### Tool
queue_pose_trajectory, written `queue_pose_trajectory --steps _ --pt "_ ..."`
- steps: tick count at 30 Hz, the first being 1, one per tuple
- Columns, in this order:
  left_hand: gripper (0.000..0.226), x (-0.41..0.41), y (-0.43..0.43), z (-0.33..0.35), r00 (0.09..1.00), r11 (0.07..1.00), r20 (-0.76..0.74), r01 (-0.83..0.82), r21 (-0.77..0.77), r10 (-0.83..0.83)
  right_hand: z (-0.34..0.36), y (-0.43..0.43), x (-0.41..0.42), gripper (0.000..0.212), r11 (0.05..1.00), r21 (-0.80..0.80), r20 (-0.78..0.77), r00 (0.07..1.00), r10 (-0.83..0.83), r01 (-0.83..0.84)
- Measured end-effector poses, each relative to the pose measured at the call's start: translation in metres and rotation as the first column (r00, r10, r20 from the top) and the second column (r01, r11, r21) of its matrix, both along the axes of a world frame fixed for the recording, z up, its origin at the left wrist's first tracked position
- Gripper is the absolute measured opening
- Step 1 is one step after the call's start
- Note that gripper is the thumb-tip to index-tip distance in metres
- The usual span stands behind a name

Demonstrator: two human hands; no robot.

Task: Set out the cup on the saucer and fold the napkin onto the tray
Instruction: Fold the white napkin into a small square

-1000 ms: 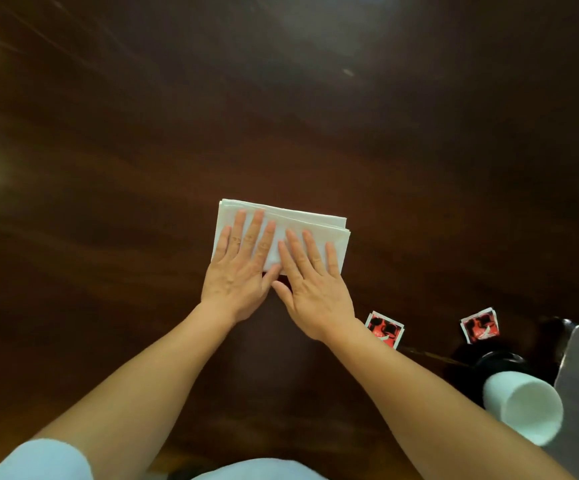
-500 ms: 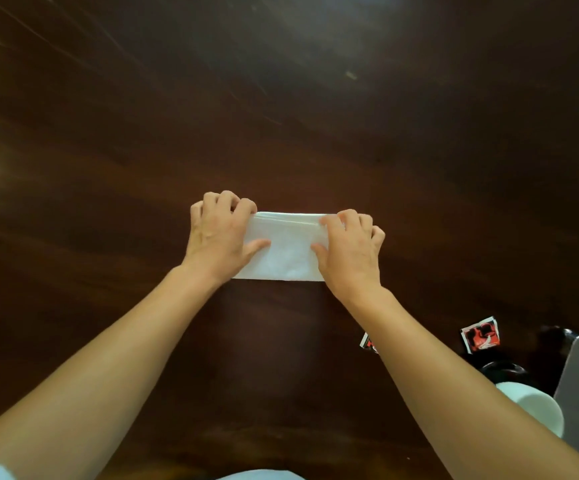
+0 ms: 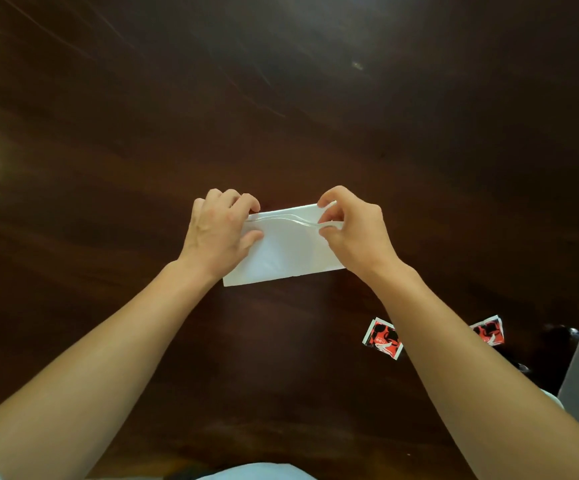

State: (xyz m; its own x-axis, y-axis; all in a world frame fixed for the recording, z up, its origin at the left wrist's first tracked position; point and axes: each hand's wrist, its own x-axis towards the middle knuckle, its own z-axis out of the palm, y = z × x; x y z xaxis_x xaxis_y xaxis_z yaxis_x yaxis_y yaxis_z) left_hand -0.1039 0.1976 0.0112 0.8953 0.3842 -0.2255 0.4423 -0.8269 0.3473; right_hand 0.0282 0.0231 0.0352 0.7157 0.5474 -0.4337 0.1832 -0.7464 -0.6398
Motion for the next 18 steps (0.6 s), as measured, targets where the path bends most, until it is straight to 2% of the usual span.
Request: queue_pose_trajectory --steps 2,4,6,8,12,16,18 --pt "0.037 -0.002 0.002 0.001 1.0 1.0 0.013 0.019 -0.022 -0.018 0.007 -0.001 0.008 0.027 0.998 0.053 -0.095 0.995 0.032 -0.027" --pt "0.027 -0.005 0.005 0.003 0.999 0.996 0.038 0.041 -0.079 -0.038 0.015 -0.003 0.017 0.028 0.991 0.117 -0.201 0.976 0.083 -0.06" --pt "0.02 -0.01 0.008 0.004 0.998 0.987 0.052 0.045 -0.151 -0.038 0.02 -0.004 0.025 0.029 0.982 0.189 -0.324 0.943 0.078 -0.016" --pt "0.019 -0.014 0.011 0.004 0.998 0.98 0.064 0.009 -0.198 0.004 0.019 -0.004 0.029 0.027 0.969 0.236 -0.371 0.928 0.025 0.068" --pt "0.018 -0.023 0.012 -0.003 0.975 0.919 0.0 -0.21 -0.333 0.223 0.001 0.008 0.029 0.016 0.959 0.203 -0.276 0.951 -0.136 0.196" --pt "0.022 -0.025 0.002 -0.011 0.942 0.902 -0.004 -0.323 -0.288 0.336 -0.025 0.026 0.024 0.003 0.967 0.132 -0.086 0.975 -0.206 0.216" --pt "0.022 -0.023 0.0 -0.013 0.927 0.893 -0.003 -0.363 -0.265 0.376 -0.036 0.031 0.023 0.008 0.974 0.062 0.009 0.976 -0.219 0.218"
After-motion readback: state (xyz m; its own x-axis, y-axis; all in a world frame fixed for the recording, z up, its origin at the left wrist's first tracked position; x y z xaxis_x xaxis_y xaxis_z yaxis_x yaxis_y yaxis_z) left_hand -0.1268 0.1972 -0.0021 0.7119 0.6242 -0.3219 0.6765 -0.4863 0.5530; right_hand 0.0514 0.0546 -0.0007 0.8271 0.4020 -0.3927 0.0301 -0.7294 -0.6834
